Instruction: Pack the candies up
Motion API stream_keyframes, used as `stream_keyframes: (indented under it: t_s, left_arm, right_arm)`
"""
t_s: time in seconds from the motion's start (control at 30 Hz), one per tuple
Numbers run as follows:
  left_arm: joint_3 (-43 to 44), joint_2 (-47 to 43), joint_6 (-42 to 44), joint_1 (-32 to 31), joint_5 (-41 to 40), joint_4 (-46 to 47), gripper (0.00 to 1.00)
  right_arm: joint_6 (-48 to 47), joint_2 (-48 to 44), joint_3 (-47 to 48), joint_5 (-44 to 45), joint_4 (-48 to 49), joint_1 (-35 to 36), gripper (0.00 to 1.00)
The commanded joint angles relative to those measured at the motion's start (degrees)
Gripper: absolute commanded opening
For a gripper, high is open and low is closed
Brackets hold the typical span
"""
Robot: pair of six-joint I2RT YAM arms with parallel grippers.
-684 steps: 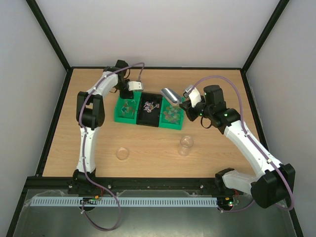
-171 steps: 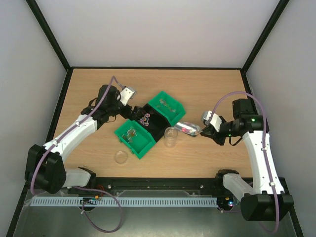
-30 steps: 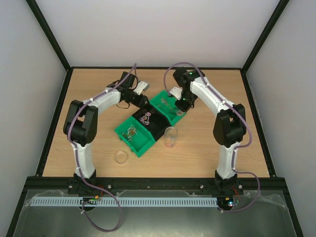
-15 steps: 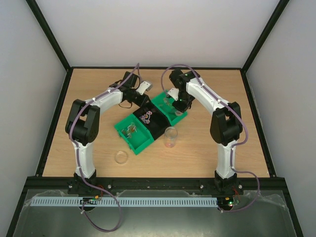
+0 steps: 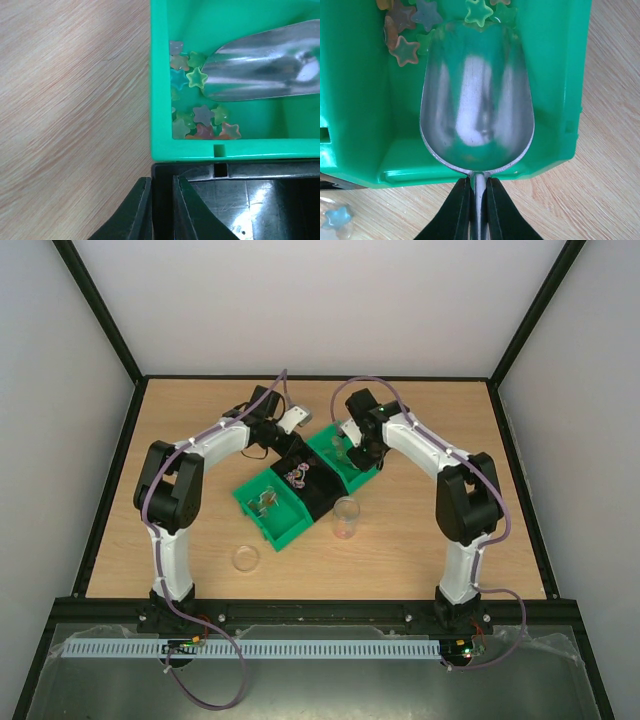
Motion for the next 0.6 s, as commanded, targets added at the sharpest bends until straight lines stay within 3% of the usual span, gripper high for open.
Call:
stream_keyframes:
  t_s: [0.0,0.4,0.5,0.57]
  left_arm:
    - [-0.03,3.10,2.95,-0.68,-1.10,-3.04,0.12]
    - [-0.03,2.62,7.30,-0.81,-0.11,-4.10,0.11]
    - [1.31,2.87,3.87,-0.49,-1.72,-3.72,0.31]
    - [2.35,3.41,2.10,-0.58,-2.74,-3.32,0.35]
  right_arm:
    - [2.28,1.94,-7.76,-0.22,4.07,0.12,0.01]
    - [2.37,3.91,-10.20,-7.47,11.07,0.22,0.01]
    - [1.66,2.55,-11.26,-7.59,10.87,0.22,0.01]
    - [1.48,1.63,-12.36,-7.62,11.06,0.17,0.01]
